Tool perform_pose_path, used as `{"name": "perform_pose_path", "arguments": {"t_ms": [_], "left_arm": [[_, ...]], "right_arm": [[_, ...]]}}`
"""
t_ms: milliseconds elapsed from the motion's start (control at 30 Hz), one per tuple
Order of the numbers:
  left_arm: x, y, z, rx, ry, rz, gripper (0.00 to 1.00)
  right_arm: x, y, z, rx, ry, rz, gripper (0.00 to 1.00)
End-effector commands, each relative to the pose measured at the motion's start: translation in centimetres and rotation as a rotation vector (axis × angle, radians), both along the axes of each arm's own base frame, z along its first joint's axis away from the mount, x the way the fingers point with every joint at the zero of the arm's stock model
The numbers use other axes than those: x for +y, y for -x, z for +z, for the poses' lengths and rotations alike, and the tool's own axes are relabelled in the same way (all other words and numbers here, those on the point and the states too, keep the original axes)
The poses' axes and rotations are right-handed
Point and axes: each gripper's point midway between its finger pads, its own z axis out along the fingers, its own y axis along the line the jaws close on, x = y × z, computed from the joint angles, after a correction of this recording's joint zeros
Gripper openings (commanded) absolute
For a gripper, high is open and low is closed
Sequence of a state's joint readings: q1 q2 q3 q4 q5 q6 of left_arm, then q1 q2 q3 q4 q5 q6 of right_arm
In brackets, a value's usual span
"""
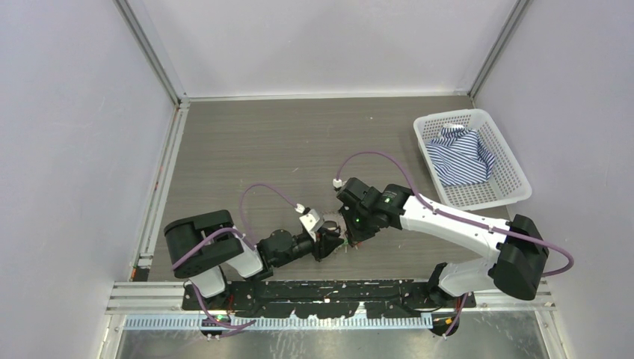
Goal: Remove the keys from the keyring
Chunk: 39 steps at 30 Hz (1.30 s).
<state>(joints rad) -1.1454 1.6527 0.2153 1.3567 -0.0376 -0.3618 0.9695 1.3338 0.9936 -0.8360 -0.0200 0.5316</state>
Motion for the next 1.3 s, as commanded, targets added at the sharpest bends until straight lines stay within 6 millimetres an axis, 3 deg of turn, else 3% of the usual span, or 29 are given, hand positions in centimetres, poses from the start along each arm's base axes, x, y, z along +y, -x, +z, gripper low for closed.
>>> {"name": "perform_pose_path", "arguments": {"t_ms": [0, 433, 633, 833, 1267], "left_arm": [[-0.3, -0.8, 2.0, -0.114, 0.035, 0.018, 0.26], [-0.9, 0.2, 2.4, -0.232, -0.001, -0.078, 0.27], [-0.1, 0.1, 2.9, -0.334, -0.032, -0.095, 0.26], [0.3, -0.3, 3.4, -0.343, -0.017, -0.143, 0.26], [-0.8, -0.5, 4.1, -0.349, -0.066, -0.229, 0.27]], "right_arm": [[1.1, -0.8, 2.8, -0.07, -0.081, 0.003, 0.01], [1.3, -0.9, 3.3, -0.089, -0.102, 0.005, 0.01], [1.1, -0.8, 3.5, -0.098, -0.111, 0.008, 0.01], [0.6, -1.3, 4.0, -0.147, -0.117, 0.012, 0.01], [0.6, -1.7, 5.0, -0.205, -0.148, 0.039, 0.01]]}}
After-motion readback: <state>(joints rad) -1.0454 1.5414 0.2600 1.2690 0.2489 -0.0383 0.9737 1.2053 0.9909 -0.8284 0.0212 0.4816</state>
